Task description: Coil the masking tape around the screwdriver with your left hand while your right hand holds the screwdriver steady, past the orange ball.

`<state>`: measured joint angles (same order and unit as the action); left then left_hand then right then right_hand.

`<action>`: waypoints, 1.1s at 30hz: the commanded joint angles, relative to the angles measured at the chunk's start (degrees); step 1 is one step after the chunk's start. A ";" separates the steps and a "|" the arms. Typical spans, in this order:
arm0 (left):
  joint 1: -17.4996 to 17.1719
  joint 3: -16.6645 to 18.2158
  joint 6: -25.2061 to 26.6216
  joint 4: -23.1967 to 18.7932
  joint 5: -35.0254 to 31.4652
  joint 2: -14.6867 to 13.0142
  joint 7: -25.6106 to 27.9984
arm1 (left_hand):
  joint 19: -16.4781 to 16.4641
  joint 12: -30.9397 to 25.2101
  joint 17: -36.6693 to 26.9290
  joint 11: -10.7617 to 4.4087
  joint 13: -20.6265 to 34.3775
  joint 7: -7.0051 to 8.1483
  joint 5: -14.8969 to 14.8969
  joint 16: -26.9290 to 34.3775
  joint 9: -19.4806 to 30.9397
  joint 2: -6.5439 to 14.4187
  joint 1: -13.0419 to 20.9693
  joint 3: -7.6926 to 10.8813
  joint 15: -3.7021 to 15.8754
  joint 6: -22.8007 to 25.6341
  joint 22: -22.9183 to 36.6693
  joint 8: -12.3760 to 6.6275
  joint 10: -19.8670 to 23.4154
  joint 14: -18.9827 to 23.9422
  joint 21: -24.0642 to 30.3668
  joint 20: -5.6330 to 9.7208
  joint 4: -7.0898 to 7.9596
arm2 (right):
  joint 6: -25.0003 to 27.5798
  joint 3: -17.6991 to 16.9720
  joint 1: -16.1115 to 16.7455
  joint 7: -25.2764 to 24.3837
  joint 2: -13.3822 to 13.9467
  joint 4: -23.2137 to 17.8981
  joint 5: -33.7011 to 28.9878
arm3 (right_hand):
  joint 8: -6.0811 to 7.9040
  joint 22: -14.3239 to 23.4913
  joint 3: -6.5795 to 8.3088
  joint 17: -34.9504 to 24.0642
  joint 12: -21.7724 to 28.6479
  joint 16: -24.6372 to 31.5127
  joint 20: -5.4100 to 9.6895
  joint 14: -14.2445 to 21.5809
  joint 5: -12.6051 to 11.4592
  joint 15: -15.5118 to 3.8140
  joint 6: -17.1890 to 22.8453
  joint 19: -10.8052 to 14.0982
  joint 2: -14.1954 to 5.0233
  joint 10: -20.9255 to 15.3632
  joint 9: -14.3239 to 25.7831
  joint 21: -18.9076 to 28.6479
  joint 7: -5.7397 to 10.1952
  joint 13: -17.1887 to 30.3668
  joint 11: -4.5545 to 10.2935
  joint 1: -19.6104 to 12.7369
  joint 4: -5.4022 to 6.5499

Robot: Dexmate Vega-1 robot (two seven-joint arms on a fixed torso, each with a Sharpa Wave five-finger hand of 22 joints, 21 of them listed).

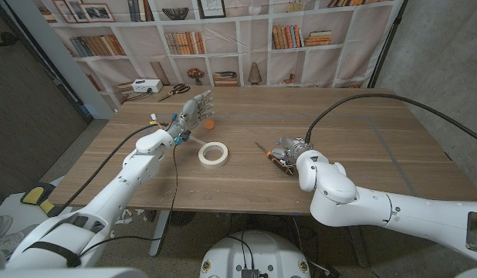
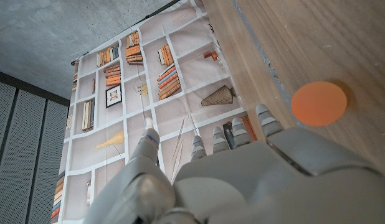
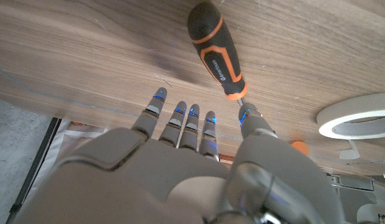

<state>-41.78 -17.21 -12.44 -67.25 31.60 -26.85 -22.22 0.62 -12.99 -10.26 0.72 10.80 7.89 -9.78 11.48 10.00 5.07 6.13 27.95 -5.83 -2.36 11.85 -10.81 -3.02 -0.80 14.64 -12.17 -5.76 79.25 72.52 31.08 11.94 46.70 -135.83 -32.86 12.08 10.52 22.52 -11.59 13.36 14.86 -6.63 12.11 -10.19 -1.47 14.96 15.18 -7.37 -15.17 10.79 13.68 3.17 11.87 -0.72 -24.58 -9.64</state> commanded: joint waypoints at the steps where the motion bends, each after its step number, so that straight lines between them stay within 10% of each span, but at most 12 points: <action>1: 0.99 -0.21 -0.10 1.55 0.13 0.39 -1.04 | -0.25 0.26 -0.22 0.03 0.23 0.00 -0.49 -0.18 0.15 0.01 -0.15 0.23 -0.23 0.18 0.23 0.18 0.04 0.51 0.21 -0.12 0.26 | 0.73 2.74 0.50 10.45 -3.62 4.91 -13.07 | 0.11 0.06 1.19 -0.01 0.00 0.18 0.10 0.49 -0.30 -0.60 0.52 0.92 -0.22 -0.63 0.26 0.23 -0.07 0.13 0.38 -1.90 -0.61; 9: 1.41 -0.31 0.05 2.11 0.30 0.50 -1.62 | -0.24 0.30 -0.23 0.00 0.24 -0.01 -0.49 -0.23 0.15 0.02 -0.17 0.25 -0.21 0.17 0.24 0.19 0.01 0.51 0.20 -0.13 0.27 | 0.73 3.38 2.83 19.05 -7.03 10.02 -26.19 | 0.04 0.01 2.09 0.17 -0.16 0.05 0.71 1.12 -0.38 -1.78 0.59 2.35 0.37 -0.95 0.27 0.50 0.05 0.13 0.98 -4.98 -1.17; 21: 2.75 -0.71 0.24 3.84 0.29 0.88 -2.70 | -0.23 0.38 -0.24 0.00 0.26 0.03 -0.50 -0.31 0.16 0.01 -0.20 0.28 -0.22 0.13 0.26 0.21 -0.06 0.51 0.19 -0.13 0.29 | 0.73 3.12 5.93 15.17 -10.12 14.39 -29.31 | 0.35 0.05 0.97 -0.01 0.39 0.61 1.08 3.36 -0.63 -2.72 2.11 4.09 3.26 -2.99 0.30 0.81 -0.23 0.21 1.44 -6.28 -0.67; 33: 5.03 -1.26 -0.48 7.55 0.26 1.87 -4.73 | -0.19 0.44 -0.26 0.07 0.27 0.01 -0.50 -0.36 0.16 -0.03 -0.27 0.27 -0.27 0.09 0.28 0.22 -0.08 0.51 0.16 -0.14 0.31 | -0.56 2.05 7.60 16.24 -13.20 20.58 -33.95 | 0.44 0.16 3.35 -0.48 0.51 1.29 3.60 6.09 -2.31 -5.56 3.47 7.27 2.01 -4.79 0.37 1.38 1.42 0.33 3.90 -17.16 -1.08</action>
<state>-38.62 -17.98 -12.34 -62.77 31.82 -25.75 -25.17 0.63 -12.72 -10.25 0.72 10.80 7.89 -9.78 11.10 10.00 5.08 6.13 27.95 -5.83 -2.36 11.85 -10.58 -3.02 -0.81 14.64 -12.17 -5.76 79.70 75.22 37.13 27.56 36.38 -120.69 -62.23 12.31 10.55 24.99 -11.73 13.57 15.52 -3.66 17.33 -11.93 -2.35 17.86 21.64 -4.37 -19.20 11.08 14.64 4.01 11.86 2.49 -39.01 -10.76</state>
